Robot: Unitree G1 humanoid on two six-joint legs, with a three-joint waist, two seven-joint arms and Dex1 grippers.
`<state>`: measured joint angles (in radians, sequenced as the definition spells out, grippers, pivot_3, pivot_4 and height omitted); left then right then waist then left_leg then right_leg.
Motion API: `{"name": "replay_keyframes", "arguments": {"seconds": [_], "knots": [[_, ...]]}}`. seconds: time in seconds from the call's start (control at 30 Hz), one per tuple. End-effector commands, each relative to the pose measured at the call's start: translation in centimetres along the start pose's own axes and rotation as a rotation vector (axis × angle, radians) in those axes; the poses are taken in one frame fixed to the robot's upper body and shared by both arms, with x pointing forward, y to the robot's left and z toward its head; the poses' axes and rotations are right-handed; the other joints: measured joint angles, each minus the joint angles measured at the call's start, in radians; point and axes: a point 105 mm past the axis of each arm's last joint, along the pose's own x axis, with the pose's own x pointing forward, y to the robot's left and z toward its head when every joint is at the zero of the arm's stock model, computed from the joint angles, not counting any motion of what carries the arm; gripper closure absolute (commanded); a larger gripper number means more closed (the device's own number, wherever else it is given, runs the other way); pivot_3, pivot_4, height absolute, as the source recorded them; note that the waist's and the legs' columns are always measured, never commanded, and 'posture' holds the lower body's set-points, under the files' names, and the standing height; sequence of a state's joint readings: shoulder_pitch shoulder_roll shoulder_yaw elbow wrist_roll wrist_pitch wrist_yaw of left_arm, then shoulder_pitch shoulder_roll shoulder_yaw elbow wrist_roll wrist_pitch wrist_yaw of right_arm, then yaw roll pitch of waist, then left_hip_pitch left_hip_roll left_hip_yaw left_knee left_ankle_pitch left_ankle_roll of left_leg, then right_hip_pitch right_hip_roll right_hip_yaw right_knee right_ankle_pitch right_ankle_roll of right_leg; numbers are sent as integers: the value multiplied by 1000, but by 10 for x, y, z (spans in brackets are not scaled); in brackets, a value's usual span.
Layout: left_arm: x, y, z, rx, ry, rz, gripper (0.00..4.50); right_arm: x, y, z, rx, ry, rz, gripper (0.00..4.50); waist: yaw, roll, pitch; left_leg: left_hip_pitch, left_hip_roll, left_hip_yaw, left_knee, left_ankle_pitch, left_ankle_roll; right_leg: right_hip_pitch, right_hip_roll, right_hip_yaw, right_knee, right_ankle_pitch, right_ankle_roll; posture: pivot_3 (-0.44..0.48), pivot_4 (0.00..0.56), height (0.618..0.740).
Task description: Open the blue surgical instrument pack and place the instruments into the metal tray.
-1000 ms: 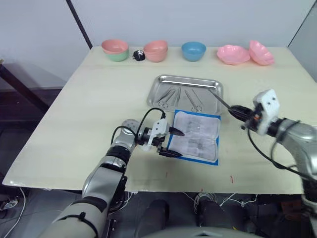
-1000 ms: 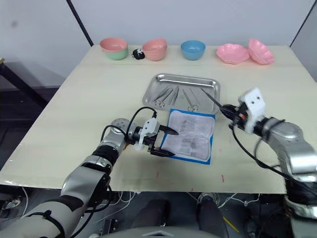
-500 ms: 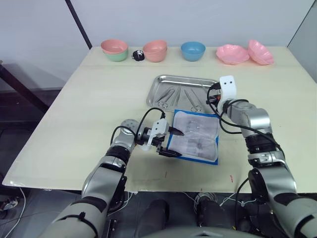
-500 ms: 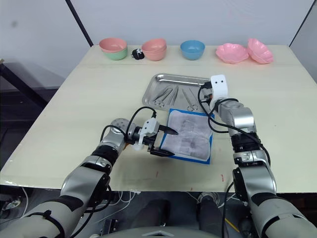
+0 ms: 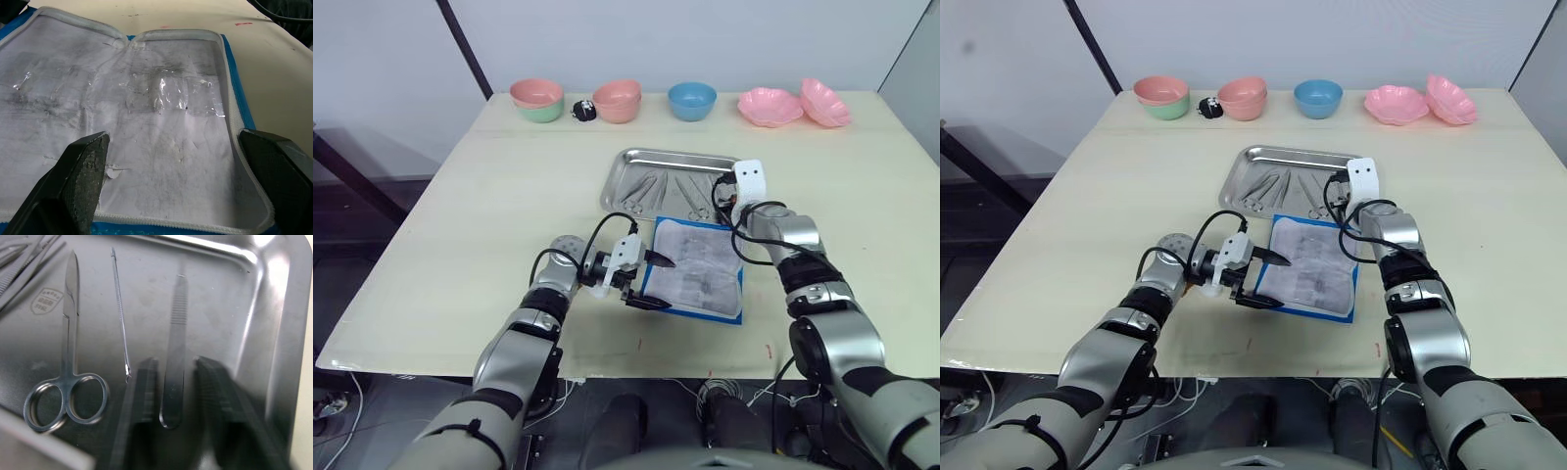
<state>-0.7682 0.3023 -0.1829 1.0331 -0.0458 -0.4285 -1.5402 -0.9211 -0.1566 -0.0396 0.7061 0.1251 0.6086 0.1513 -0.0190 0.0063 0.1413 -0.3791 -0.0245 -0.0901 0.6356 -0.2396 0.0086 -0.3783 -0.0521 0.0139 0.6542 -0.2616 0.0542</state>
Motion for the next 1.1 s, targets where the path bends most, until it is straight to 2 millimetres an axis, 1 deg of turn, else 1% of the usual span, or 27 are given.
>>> {"name": "replay_keyframes", "arguments": {"seconds": [0.03, 0.13, 0.17, 0.2, 0.27, 0.37, 0.5, 0.63, 0.7, 0.77, 0.83, 0.87, 0.9, 0.97, 1.1], "knots": [[4, -23, -38, -160, 78, -29, 0, -8, 4, 37, -16, -131, 20, 1937, 0, 0, 0, 0, 0, 0, 0, 0, 0, 0, 0, 0, 0, 0, 0, 0, 150, 740], [4, -24, -37, -158, 75, -31, 0, -16, 5, 52, -36, -194, 36, 746, 0, 0, 0, 0, 0, 0, 0, 0, 0, 0, 0, 0, 0, 0, 0, 0, 150, 740], [4, -23, -36, -155, 71, -31, 0, -20, 7, 59, -48, -229, 57, 131, 0, 0, 0, 0, 0, 0, 0, 0, 0, 0, 0, 0, 0, 0, 0, 0, 150, 740], [4, -23, -36, -152, 69, -31, 0, -23, 9, 63, -57, -252, 72, 52, 0, 0, 0, 0, 0, 0, 0, 0, 0, 0, 0, 0, 0, 0, 0, 0, 150, 740], [3, -20, -32, -156, 51, -20, 0, -32, 13, 70, -78, -309, 117, 52, -1, 0, 0, 0, 0, 0, 0, 0, 0, 0, 0, 0, 0, 0, 0, 0, 150, 740], [2, -15, -23, -146, 15, -13, 0, -48, 21, 75, -86, -402, 223, 52, -3, 0, 0, 0, 0, 0, 0, 0, 0, 0, 0, 0, 0, 0, 0, 0, 150, 740], [-2, -5, -2, -127, -52, -3, 0, -74, 20, 70, -167, -522, 310, 52, -2, 2, 4, -2, 0, 0, 0, 0, 0, -1, 0, 0, 0, 0, 0, 0, 150, 740], [-9, -1, 15, -89, -80, -3, 0, -99, 18, 62, -224, -600, 411, 52, -10, 1, 16, -4, 0, 0, 0, 0, 0, -3, 0, 0, 0, 0, 1, 0, 150, 740], [-14, 1, 31, -54, -122, 4, 0, -116, 14, 54, -250, -629, 479, 52, -14, -1, 22, -5, 0, 0, 0, 0, 0, -5, 0, 0, 0, 0, 0, 0, 150, 740], [-19, 3, 49, -29, -184, 21, 0, -131, 10, 49, -222, -655, 545, 52, -16, -4, 24, -8, 1, 0, 0, 0, 0, -8, 0, 0, 0, 0, 0, 0, 150, 740], [-24, 2, 67, 6, -247, 41, 0, -144, 5, 42, -200, -657, 593, 52, -16, -7, 26, -16, 1, 0, 0, 0, 0, -15, -1, 0, 2, 2, -4, 0, 150, 740], [-27, 2, 74, 9, -266, 52, 0, -149, 3, 38, -208, -653, 607, 52, -16, -7, 29, -21, 1, 0, 2, 0, 0, -20, -1, 1, 3, 2, -4, 0, 150, 740], [-31, 1, 79, 13, -282, 71, 0, -154, -1, 32, -206, -646, 616, 52, -16, -9, 32, -22, 1, 1, 2, 0, 0, -21, -1, 1, 3, 3, -4, 0, 150, 740], [-40, -1, 85, 11, -295, 115, 0, -162, -7, 20, -205, -630, 623, 52, -17, -10, 33, -22, 1, 2, 2, 0, 0, -21, -2, 2, 2, 2, -4, 0, 150, 740], [-62, -8, 83, -27, -295, 210, 0, -178, -16, -3, -191, -593, 645, 52, -21, -11, 35, -22, 2, 4, -1, 0, 0, -23, -2, 5, 1, 2, -4, 0, 150, 740]]}}
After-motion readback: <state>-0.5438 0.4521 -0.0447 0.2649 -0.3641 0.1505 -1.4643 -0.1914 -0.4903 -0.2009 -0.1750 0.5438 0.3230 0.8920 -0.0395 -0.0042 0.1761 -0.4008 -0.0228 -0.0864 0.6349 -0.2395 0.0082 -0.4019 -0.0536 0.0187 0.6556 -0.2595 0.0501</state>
